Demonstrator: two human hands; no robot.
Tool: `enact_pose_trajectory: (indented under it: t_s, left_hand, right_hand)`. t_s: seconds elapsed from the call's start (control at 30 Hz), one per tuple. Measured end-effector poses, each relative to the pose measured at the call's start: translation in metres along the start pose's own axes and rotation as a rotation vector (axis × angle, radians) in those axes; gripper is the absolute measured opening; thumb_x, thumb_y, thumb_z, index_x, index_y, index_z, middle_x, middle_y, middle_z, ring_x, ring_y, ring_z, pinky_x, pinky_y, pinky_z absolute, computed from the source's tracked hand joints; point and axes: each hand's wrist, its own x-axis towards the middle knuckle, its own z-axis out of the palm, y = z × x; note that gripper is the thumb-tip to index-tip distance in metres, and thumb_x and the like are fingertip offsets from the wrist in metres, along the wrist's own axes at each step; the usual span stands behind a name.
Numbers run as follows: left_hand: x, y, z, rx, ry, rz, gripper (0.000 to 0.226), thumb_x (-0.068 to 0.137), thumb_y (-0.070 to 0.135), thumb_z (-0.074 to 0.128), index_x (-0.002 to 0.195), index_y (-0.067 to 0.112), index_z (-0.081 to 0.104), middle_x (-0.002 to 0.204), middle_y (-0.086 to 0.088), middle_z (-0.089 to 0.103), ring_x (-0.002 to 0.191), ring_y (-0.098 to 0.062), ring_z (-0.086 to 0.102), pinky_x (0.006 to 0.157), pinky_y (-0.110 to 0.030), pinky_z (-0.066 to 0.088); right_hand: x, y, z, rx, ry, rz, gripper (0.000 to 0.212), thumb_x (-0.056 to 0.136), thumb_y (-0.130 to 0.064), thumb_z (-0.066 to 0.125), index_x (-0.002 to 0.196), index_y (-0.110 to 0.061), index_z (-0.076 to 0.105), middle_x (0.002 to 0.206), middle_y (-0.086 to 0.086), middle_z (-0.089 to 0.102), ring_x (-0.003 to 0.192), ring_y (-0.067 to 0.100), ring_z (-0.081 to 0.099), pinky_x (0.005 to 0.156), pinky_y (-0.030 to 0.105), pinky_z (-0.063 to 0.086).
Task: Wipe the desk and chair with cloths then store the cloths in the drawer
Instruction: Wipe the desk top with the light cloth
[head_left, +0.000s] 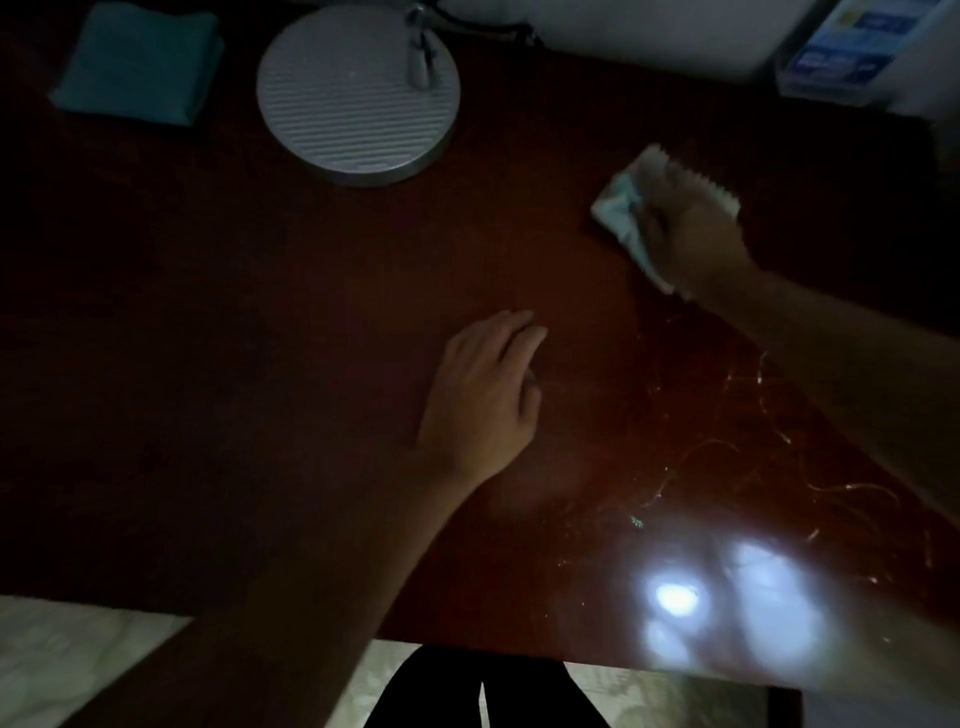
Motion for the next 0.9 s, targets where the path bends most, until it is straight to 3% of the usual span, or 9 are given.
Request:
enact_pose_trajectory:
  t_s: [0.1,0.2,0.3,0.4,0.47,0.57,0.63,0.8,0.9]
  left_hand:
    - [0.002,0.018,0.02,-0.037,0.048,-0.055,0.043,0.088,0.015,0.054,0.13,0.007,0.057,0.136,-0.01,0.056,0.132,-0.023,0.046,0.113,-0.041,0.033]
    - [-0.001,0.016,0.022,-0.049,0.101,-0.104,0.042,0.087,0.014,0.052,0.127,0.004,0.059,0.133,-0.012,0.059,0.13,-0.025,0.049,0.111,-0.035,0.033]
    - [-0.001,0.018,0.019,-0.049,0.075,-0.119,0.044,0.088,0.018,0.043,0.127,0.004,0.059,0.133,-0.011,0.059,0.131,-0.023,0.049,0.111,-0.031,0.03]
    - [0.001,0.017,0.021,0.0,0.059,-0.084,0.041,0.089,0.017,0.048,0.126,0.005,0.06,0.135,-0.011,0.058,0.132,-0.024,0.047,0.111,-0.035,0.031]
    - [0.002,0.017,0.022,0.038,0.05,-0.055,0.041,0.09,0.017,0.05,0.128,0.006,0.06,0.138,-0.012,0.056,0.135,-0.026,0.045,0.113,-0.038,0.03]
    - [0.0,0.018,0.023,0.082,0.026,-0.019,0.043,0.092,0.019,0.05,0.134,0.008,0.057,0.143,-0.012,0.052,0.139,-0.026,0.041,0.116,-0.041,0.028]
    - [0.0,0.017,0.024,0.094,0.026,-0.013,0.044,0.093,0.021,0.049,0.134,0.008,0.057,0.144,-0.012,0.052,0.139,-0.027,0.04,0.115,-0.043,0.029]
    - [-0.001,0.018,0.026,0.146,0.045,-0.004,0.045,0.093,0.023,0.048,0.135,0.008,0.057,0.143,-0.013,0.052,0.138,-0.028,0.042,0.112,-0.045,0.032]
    - [0.001,0.02,0.026,0.17,0.042,-0.012,0.046,0.093,0.023,0.047,0.136,0.009,0.056,0.143,-0.012,0.052,0.137,-0.028,0.043,0.111,-0.045,0.033]
  right_hand:
    - [-0.005,0.004,0.007,-0.04,0.017,0.094,0.052,0.101,-0.027,0.036,0.145,-0.002,0.042,0.15,0.025,0.04,0.142,0.039,0.033,0.118,0.041,0.02]
    - [-0.095,-0.04,0.03,0.016,-0.004,-0.135,0.039,0.098,-0.015,0.046,0.133,0.0,0.056,0.147,0.022,0.046,0.139,0.039,0.039,0.116,0.057,0.027]
    - [-0.172,-0.068,0.037,0.114,-0.049,-0.329,0.042,0.099,-0.018,0.046,0.138,-0.008,0.053,0.152,0.013,0.041,0.144,0.032,0.033,0.118,0.05,0.027]
    - [-0.149,-0.04,0.03,0.015,-0.118,-0.404,0.041,0.1,-0.027,0.043,0.134,-0.011,0.058,0.142,0.018,0.052,0.134,0.036,0.047,0.114,0.04,0.033]
    - [-0.094,-0.001,0.018,-0.017,-0.043,-0.179,0.039,0.097,-0.029,0.045,0.125,-0.008,0.061,0.126,0.029,0.061,0.115,0.044,0.06,0.1,0.039,0.039]
    - [-0.028,0.032,0.0,-0.019,0.072,0.137,0.055,0.097,-0.035,0.033,0.144,-0.008,0.046,0.149,0.022,0.043,0.138,0.038,0.041,0.113,0.045,0.033]
    - [-0.04,0.017,0.009,-0.025,0.078,0.063,0.054,0.097,-0.031,0.033,0.143,-0.007,0.047,0.15,0.022,0.042,0.14,0.04,0.036,0.116,0.048,0.028]
    - [-0.195,-0.047,0.028,0.047,-0.081,-0.371,0.044,0.097,-0.021,0.046,0.14,-0.014,0.053,0.152,0.012,0.041,0.145,0.032,0.031,0.12,0.046,0.022]
    - [-0.161,0.001,0.017,-0.023,-0.115,-0.285,0.044,0.096,-0.03,0.043,0.131,-0.009,0.06,0.139,0.018,0.054,0.129,0.038,0.048,0.107,0.035,0.032]
